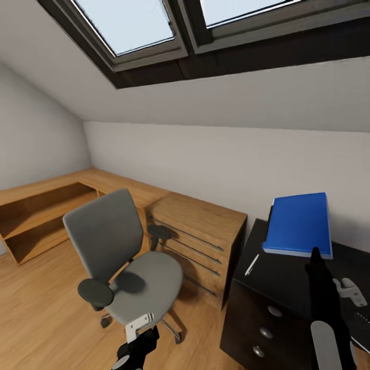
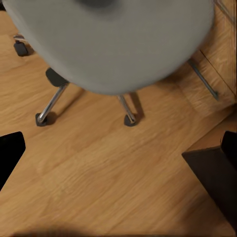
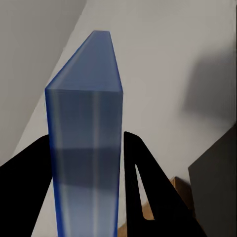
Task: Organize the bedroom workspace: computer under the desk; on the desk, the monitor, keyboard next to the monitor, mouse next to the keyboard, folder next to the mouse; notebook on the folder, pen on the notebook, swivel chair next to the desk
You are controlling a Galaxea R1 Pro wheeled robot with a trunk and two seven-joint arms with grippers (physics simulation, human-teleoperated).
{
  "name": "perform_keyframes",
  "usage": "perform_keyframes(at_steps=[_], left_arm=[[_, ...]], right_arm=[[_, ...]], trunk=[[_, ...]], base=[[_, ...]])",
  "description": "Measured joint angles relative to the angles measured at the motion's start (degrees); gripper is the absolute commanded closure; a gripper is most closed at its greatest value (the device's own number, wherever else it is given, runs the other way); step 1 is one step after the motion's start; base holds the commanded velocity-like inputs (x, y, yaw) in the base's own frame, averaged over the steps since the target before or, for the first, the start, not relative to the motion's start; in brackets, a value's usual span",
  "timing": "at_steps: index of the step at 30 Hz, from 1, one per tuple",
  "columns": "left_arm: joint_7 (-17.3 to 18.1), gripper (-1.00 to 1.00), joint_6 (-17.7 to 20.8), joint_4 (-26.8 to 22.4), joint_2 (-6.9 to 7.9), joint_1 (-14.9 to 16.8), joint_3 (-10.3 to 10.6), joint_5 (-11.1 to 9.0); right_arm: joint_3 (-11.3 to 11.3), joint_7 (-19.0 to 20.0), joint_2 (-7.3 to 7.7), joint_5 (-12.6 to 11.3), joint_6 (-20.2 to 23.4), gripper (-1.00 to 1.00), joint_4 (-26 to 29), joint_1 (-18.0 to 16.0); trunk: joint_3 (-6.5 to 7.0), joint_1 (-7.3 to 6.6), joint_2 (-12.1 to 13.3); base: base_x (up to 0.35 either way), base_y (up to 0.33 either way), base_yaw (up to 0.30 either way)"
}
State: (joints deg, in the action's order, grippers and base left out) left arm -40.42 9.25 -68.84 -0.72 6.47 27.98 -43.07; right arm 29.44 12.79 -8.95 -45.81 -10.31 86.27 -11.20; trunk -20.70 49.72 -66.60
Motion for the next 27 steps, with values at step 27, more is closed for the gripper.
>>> perform_keyframes(at_steps=[27], left_arm=[[0.1, -1.00, -0.1, 0.1, 0.00, 0.0, 0.3, 3.4]], right_arm=[[-0.1, 0.0, 0.20, 0.0, -0.4, 1.00, -1.3, 0.0]], trunk=[[1.26, -1.51, 2.8]], base=[[-0.135, 0.000, -0.283]])
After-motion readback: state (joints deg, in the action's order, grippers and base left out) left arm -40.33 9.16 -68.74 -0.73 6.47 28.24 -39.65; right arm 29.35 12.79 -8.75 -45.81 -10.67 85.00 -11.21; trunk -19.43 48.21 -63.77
